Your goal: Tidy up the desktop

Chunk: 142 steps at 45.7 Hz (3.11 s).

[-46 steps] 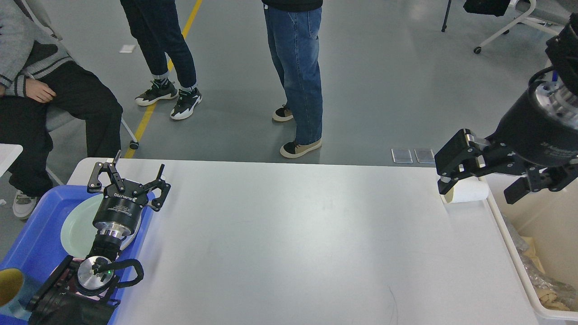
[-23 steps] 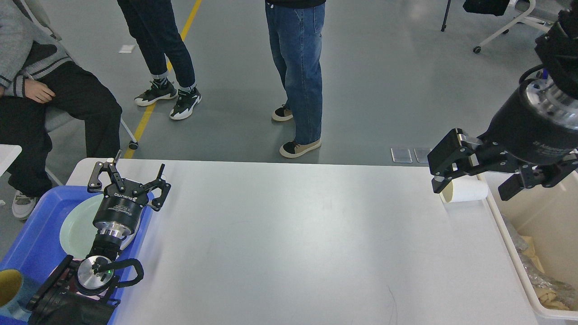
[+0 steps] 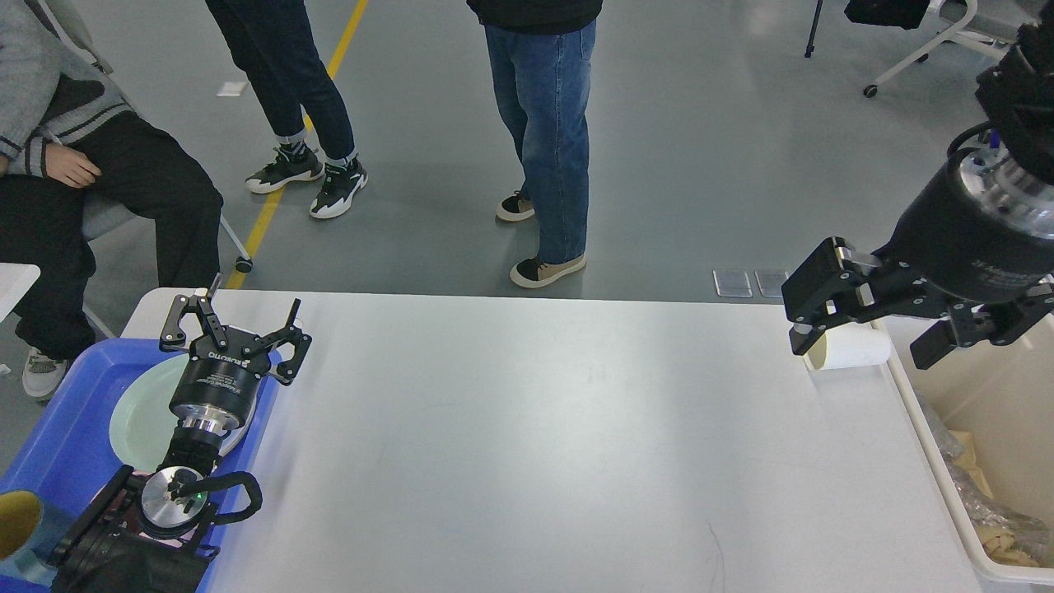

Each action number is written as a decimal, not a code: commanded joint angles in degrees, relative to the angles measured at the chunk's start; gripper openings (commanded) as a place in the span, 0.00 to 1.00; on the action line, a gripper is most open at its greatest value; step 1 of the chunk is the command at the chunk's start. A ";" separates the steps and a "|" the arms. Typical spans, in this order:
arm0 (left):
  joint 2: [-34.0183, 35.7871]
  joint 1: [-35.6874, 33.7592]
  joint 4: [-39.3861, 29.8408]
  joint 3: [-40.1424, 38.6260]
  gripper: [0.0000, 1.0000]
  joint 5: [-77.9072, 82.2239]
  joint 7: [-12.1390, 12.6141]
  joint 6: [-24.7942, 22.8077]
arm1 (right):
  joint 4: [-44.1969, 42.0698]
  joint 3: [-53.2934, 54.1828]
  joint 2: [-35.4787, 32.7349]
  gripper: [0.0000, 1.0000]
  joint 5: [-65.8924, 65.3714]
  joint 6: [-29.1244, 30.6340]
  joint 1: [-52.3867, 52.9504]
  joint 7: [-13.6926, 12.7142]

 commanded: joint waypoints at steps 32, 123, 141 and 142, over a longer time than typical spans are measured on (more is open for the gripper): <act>0.00 0.01 -0.01 0.00 0.96 0.00 -0.01 -0.04 | -0.01 -3.75 2.39 1.00 0.00 0.00 -0.04 0.00; 0.00 0.09 -0.01 0.00 0.96 0.00 -0.09 -0.04 | -24.96 -14.91 -7.80 1.00 16.69 -6.32 -17.87 0.00; 0.00 0.09 -0.01 0.00 0.96 0.00 -0.09 0.05 | -31.38 -6.31 -12.37 1.00 21.35 -15.11 -31.77 0.18; 0.00 0.09 -0.01 0.00 0.96 0.00 -0.09 -0.04 | -31.47 -6.04 -12.37 1.00 21.97 -15.90 -32.38 0.18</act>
